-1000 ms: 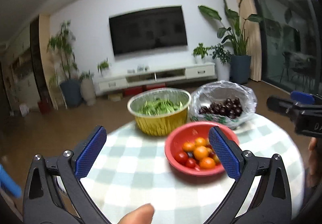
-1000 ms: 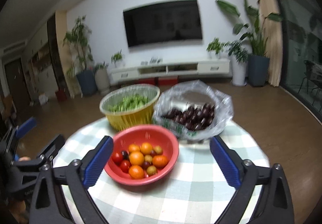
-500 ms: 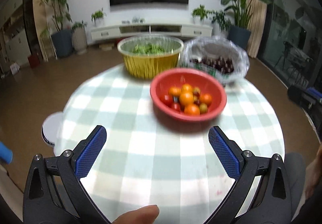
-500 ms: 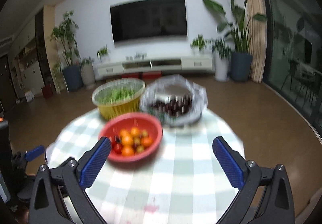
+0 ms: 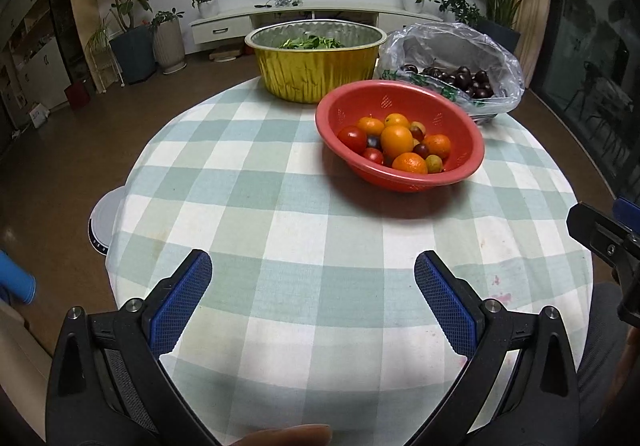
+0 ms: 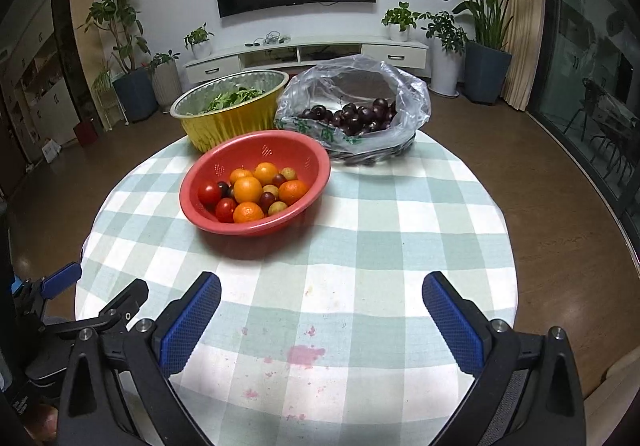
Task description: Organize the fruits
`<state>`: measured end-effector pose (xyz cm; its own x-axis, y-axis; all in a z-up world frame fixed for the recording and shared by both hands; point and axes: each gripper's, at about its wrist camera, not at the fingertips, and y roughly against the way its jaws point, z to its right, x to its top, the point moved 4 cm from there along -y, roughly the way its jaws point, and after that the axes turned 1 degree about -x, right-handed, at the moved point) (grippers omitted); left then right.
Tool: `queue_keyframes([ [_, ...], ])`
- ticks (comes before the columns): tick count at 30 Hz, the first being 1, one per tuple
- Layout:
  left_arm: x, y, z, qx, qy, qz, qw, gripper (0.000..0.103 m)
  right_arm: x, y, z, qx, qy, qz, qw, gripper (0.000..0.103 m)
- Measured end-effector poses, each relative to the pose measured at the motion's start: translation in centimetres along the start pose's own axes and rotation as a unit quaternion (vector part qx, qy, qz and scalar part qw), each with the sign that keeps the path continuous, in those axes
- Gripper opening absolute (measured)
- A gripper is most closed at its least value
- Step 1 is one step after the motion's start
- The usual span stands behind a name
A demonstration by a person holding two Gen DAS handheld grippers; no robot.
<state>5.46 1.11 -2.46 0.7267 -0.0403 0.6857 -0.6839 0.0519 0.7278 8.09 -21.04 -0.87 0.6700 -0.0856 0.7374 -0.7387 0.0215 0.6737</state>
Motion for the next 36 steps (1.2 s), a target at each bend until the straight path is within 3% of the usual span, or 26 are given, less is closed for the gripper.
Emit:
queue_keyframes([
  [36, -0.6, -1.1, 0.1, 0.0, 0.003, -0.009, 1.0, 0.103, -1.3, -1.1, -2.0, 0.01, 0.014, -0.02, 1.0, 0.103],
])
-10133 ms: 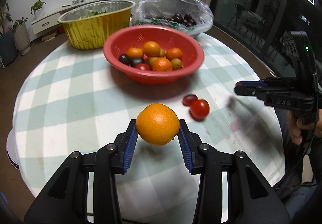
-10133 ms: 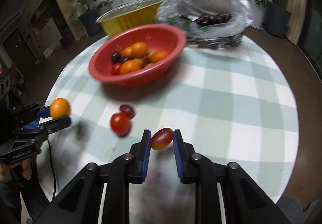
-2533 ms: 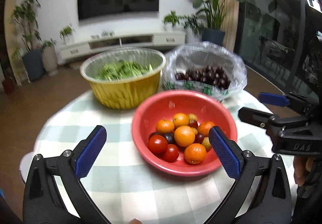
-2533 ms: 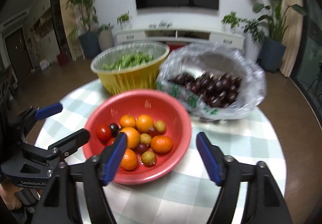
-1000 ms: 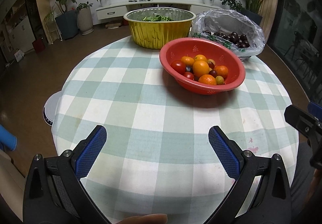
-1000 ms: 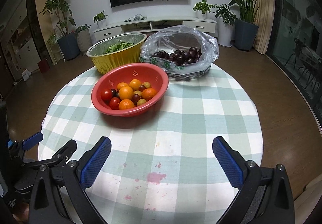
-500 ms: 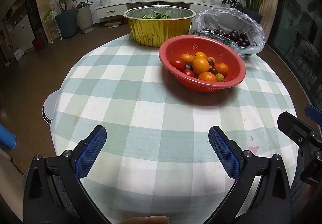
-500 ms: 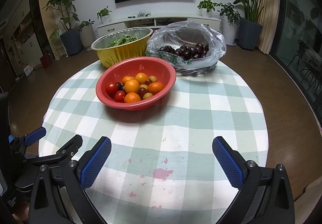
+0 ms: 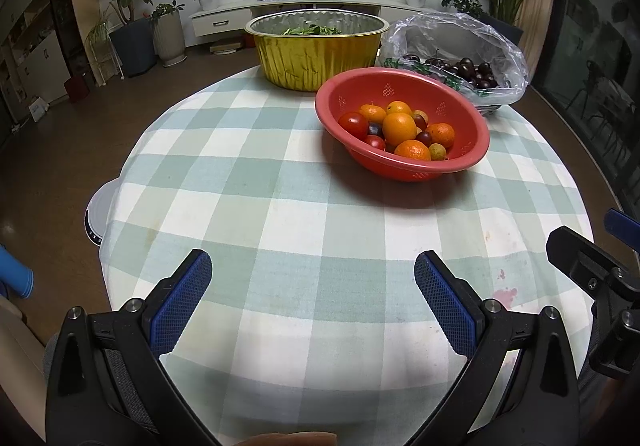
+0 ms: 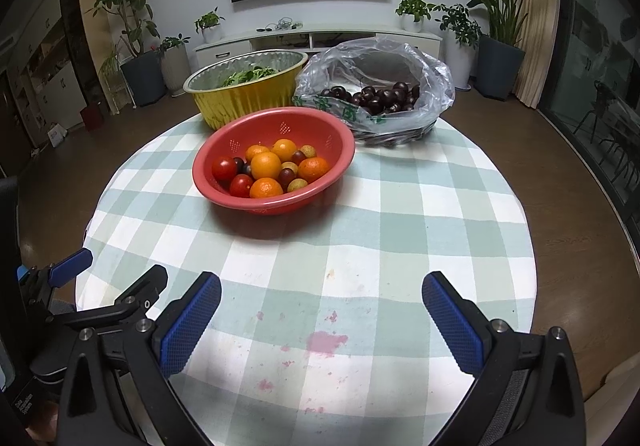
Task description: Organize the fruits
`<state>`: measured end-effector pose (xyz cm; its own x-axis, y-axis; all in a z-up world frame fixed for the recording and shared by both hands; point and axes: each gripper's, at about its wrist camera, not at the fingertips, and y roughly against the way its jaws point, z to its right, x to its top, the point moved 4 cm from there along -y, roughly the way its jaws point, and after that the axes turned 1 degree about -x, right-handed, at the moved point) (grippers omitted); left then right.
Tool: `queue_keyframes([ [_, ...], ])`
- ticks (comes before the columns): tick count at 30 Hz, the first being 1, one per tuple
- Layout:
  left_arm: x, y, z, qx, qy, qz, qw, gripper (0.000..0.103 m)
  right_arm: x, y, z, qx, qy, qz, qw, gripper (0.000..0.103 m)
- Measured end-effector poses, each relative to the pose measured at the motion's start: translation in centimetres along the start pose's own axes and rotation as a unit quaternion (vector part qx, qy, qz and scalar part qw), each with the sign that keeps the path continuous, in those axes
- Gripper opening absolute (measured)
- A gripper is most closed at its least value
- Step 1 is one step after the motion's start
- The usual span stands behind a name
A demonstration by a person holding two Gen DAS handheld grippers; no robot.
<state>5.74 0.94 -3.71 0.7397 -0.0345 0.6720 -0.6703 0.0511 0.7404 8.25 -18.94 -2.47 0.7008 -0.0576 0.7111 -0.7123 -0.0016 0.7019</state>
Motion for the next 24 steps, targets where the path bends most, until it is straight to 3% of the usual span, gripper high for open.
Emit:
queue_keyframes([
  [24, -0.25, -0.15, 0.13, -0.001, -0.001, -0.001, 1.0, 0.103, -0.1, 0.01, -0.14, 0.0, 0.0, -0.002, 1.0, 0.103],
])
